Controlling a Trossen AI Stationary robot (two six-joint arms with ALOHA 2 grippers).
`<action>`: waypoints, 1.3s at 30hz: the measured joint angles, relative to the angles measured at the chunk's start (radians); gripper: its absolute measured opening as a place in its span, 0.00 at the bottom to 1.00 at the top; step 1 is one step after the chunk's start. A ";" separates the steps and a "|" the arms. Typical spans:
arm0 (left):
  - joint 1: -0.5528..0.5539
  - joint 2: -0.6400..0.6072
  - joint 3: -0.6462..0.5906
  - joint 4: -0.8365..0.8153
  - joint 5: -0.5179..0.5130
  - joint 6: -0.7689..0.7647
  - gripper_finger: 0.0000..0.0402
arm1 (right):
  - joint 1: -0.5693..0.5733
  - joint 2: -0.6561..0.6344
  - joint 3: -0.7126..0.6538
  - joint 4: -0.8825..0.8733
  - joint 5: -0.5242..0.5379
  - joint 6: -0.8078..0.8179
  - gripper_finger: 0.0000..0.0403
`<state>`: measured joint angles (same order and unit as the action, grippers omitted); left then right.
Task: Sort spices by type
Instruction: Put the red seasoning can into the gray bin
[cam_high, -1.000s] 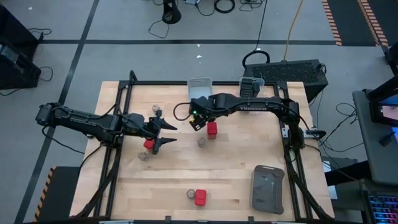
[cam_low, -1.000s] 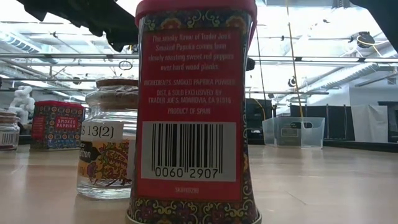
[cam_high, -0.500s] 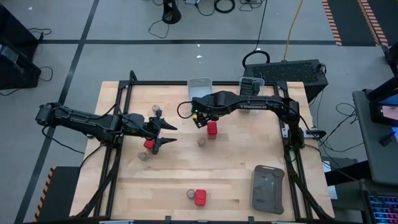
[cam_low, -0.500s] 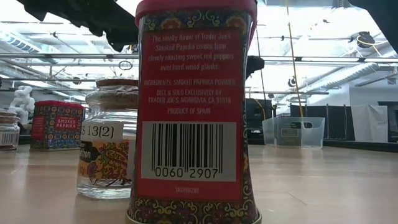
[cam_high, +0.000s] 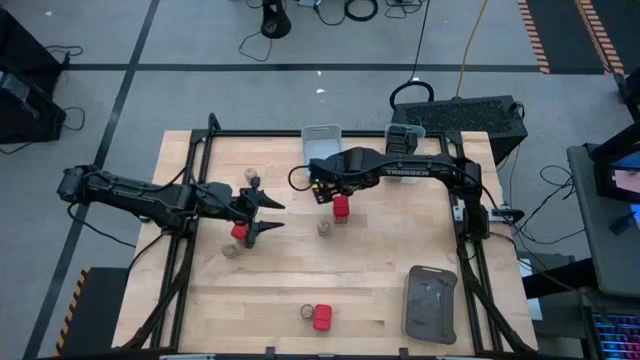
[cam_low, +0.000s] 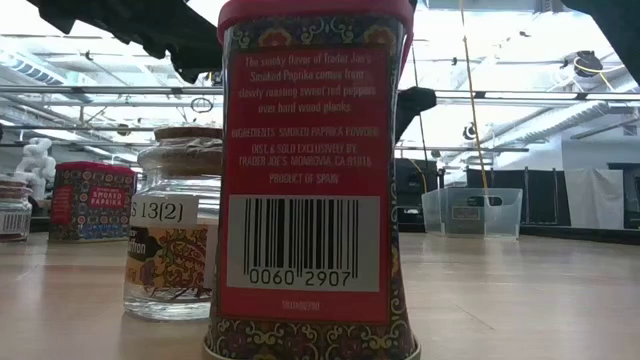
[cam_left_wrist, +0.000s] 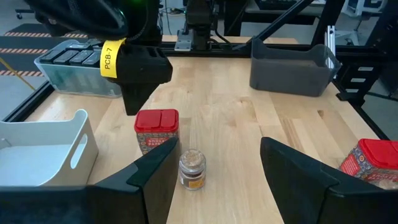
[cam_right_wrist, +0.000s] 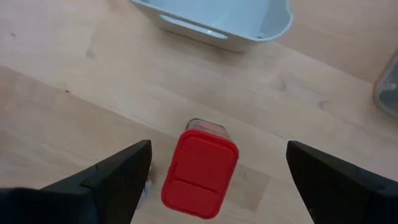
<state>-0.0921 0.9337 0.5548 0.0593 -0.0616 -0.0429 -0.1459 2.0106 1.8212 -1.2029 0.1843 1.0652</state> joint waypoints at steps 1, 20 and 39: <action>0.000 0.000 0.000 0.000 0.000 0.000 0.57 | 0.000 -0.001 -0.011 0.006 0.002 0.008 0.89; 0.000 0.000 0.000 0.000 0.000 0.003 0.57 | 0.017 0.000 -0.107 0.100 -0.008 0.040 0.89; 0.000 0.000 0.000 -0.001 0.000 0.002 0.57 | 0.042 0.001 -0.201 0.191 -0.036 0.084 0.89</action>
<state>-0.0917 0.9337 0.5545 0.0586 -0.0612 -0.0407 -0.1040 2.0113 1.6203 -1.0121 0.1481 1.1490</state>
